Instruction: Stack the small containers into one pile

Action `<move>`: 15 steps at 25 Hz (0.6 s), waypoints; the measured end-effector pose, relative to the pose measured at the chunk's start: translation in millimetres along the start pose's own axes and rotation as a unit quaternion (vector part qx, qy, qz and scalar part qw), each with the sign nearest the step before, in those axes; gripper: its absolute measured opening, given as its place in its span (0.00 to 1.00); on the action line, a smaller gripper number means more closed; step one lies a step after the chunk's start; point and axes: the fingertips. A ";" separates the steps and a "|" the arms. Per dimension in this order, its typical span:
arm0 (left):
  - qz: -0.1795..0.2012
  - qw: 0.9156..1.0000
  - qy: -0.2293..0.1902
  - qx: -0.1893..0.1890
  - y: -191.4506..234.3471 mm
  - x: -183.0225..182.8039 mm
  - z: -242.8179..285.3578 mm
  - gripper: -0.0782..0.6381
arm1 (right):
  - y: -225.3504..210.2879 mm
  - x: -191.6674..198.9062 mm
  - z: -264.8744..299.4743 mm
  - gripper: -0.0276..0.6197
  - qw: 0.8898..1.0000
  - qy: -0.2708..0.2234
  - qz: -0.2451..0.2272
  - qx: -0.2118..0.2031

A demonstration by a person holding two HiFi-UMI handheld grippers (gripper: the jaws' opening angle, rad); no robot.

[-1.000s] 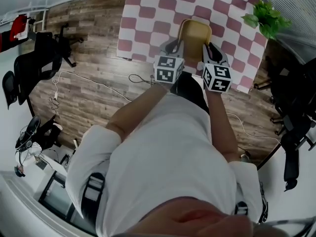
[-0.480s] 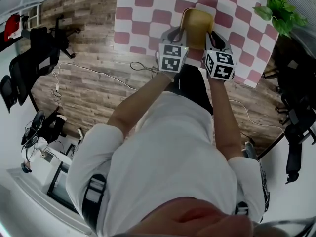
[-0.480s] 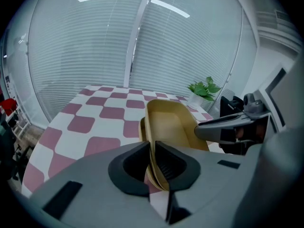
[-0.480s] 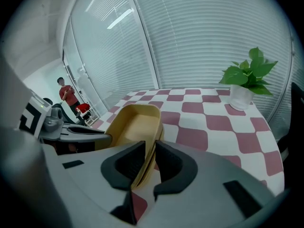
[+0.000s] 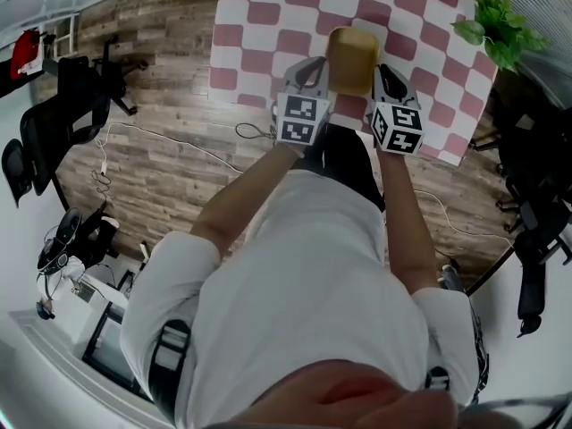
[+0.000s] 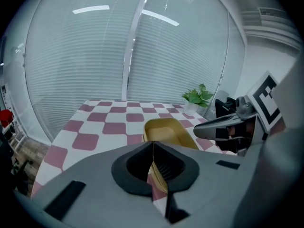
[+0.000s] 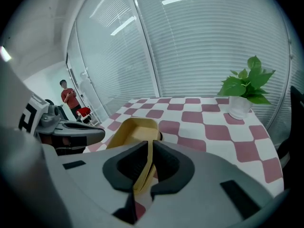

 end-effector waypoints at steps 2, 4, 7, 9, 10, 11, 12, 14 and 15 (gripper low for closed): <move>0.008 1.000 0.003 0.003 0.5 0.3 13.0 0.16 | -2.0 1.4 10.4 0.13 1.000 0.001 -0.004 0.002; 0.011 1.000 0.006 0.005 2.0 1.1 24.9 0.16 | -4.9 4.9 19.9 0.13 1.000 0.008 -0.004 0.004; 0.015 1.000 0.010 0.008 5.6 1.8 37.3 0.16 | -7.6 8.7 31.9 0.13 1.000 0.016 0.001 0.004; 0.015 1.000 0.015 0.011 6.2 4.0 43.0 0.16 | -10.7 12.8 38.5 0.13 1.000 0.022 0.010 0.002; 0.016 1.000 0.017 0.011 6.2 4.1 45.0 0.16 | -12.2 14.0 41.2 0.13 1.000 0.023 0.013 0.001; 0.019 1.000 0.017 0.011 6.2 3.5 46.3 0.16 | -13.2 14.3 43.4 0.13 1.000 0.023 0.014 0.000; 0.021 1.000 0.017 0.011 6.1 2.7 47.2 0.16 | -13.8 14.1 44.9 0.13 1.000 0.021 0.013 0.001; 0.023 1.000 0.016 0.010 6.5 2.0 46.5 0.16 | -13.7 13.3 45.4 0.13 1.000 0.019 0.010 0.002; 0.021 1.000 0.015 0.010 6.8 1.6 44.0 0.16 | -13.1 12.0 43.3 0.13 1.000 0.016 0.009 0.003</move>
Point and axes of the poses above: the fingertips, and each gripper's own axes: z forward along the fingers, y to its left, x out of its underside, and after that the axes turned 13 degrees about y, right-handed
